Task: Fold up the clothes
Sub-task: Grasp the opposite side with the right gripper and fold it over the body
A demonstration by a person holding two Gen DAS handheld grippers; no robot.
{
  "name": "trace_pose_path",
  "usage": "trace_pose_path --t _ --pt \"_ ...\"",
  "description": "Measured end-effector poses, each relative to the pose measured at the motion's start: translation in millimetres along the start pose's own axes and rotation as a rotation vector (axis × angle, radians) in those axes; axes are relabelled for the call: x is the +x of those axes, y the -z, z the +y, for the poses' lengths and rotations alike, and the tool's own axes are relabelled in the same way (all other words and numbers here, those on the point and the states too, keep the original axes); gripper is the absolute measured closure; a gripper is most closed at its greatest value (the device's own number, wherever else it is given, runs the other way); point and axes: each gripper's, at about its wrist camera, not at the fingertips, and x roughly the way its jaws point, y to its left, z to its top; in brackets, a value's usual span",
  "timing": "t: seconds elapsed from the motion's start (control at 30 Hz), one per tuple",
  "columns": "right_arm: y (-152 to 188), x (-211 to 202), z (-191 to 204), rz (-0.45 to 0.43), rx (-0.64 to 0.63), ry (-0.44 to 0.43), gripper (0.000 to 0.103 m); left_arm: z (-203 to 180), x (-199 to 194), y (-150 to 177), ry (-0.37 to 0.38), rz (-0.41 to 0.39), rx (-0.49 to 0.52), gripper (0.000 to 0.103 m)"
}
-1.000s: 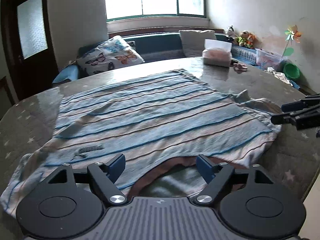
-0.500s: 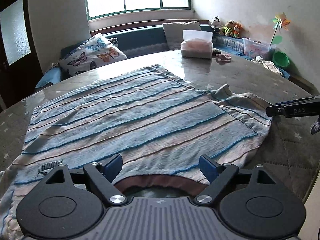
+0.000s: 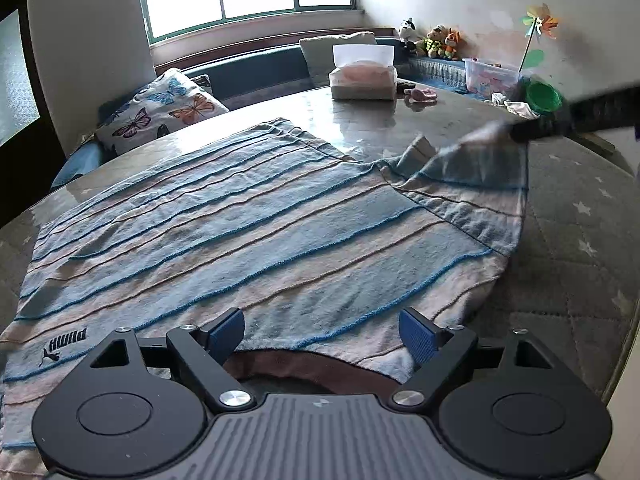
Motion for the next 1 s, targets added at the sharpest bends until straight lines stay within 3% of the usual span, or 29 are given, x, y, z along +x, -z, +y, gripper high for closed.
trace_pose_path --t 0.2,0.5,0.6,0.73,1.0 --pt "-14 -8 48 -0.030 -0.087 -0.128 0.097 15 -13 5 -0.016 -0.019 -0.046 0.015" --pt "9 34 108 0.078 -0.167 -0.259 0.093 48 -26 16 -0.080 -0.029 -0.122 0.012" --pt "16 39 109 0.114 -0.171 -0.269 0.092 49 -27 12 -0.081 -0.036 -0.123 0.012" --pt "8 41 95 0.124 -0.184 -0.229 0.086 45 -26 3 -0.067 -0.051 -0.110 0.009" --pt "-17 83 68 0.154 -0.202 -0.139 0.086 26 -3 -17 -0.033 -0.037 -0.072 0.007"
